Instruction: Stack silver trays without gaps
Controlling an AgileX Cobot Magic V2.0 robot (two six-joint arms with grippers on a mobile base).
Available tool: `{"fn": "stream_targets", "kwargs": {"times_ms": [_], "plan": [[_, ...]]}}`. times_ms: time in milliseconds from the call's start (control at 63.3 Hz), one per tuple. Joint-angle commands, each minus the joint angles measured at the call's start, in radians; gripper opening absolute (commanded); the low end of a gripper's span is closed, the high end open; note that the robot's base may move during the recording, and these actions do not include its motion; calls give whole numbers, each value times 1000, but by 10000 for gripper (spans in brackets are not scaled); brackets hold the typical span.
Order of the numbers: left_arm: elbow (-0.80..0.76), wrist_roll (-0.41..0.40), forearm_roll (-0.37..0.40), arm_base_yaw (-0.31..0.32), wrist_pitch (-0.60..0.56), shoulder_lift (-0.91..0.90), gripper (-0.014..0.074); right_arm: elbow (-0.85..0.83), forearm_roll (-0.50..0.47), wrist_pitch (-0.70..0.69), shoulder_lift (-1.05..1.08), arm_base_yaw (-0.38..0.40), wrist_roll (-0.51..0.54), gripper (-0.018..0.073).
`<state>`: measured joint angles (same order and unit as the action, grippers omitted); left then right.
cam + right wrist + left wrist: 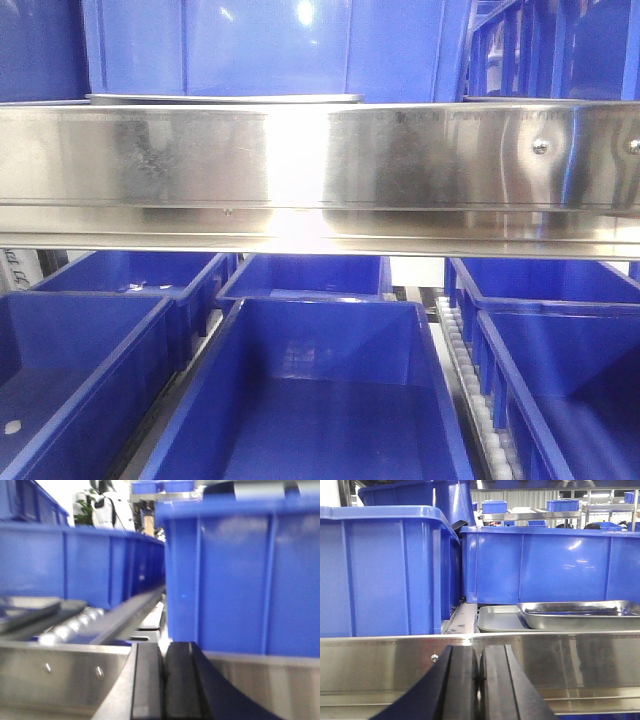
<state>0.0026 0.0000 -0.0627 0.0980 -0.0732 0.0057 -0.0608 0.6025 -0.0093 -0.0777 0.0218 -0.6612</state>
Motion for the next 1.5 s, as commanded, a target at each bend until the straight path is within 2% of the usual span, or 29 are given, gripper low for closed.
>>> {"fn": "stream_targets", "kwargs": {"times_ms": [0, 142, 537, 695, 774, 821, 868, 916, 932, 963, 1042, 1089, 1247, 1484], "plan": [[-3, 0, 6, 6, -22, -6, 11, 51, 6, -32, 53, 30, 8, -71], [-3, 0, 6, 6, -22, -6, 11, 61, 1, -26, 78, 59, 8, -71], [-3, 0, 6, 6, -22, -6, 11, 61, 22, -16, 78, 58, 8, -71], [-3, 0, 6, 6, -22, -6, 11, 61, 22, -58, 78, 58, 8, -71], [-3, 0, 6, 6, -22, -6, 11, 61, 10, -63, 78, 58, 42, -71], [-3, 0, 6, 6, -22, -6, 11, 61, -47, -63, 78, 58, 102, -71], [-3, 0, 6, 6, -22, -6, 11, 61, -196, -60, 78, 58, 224, -71], [-3, 0, 6, 6, -22, -6, 11, 61, -353, -60, 78, 58, 394, -71], [-3, 0, 6, 6, -22, -6, 11, 61, -375, -60, 78, 58, 436, -71], [-3, 0, 6, 6, -22, -6, 11, 61, -496, -60, 78, 58, 539, -71], [-3, 0, 6, 6, -22, -6, 11, 61, -656, -59, 78, 58, 701, -71], [-3, 0, 6, 6, -22, -6, 11, 61, -708, -59, 78, 58, 739, -71], [-3, 0, 6, 6, -22, -6, 11, 61, -811, -50, 78, 58, 741, -71], [-3, 0, 6, 6, -22, -6, 11, 61, -794, -3, 78, 17, 741, -71]]}}
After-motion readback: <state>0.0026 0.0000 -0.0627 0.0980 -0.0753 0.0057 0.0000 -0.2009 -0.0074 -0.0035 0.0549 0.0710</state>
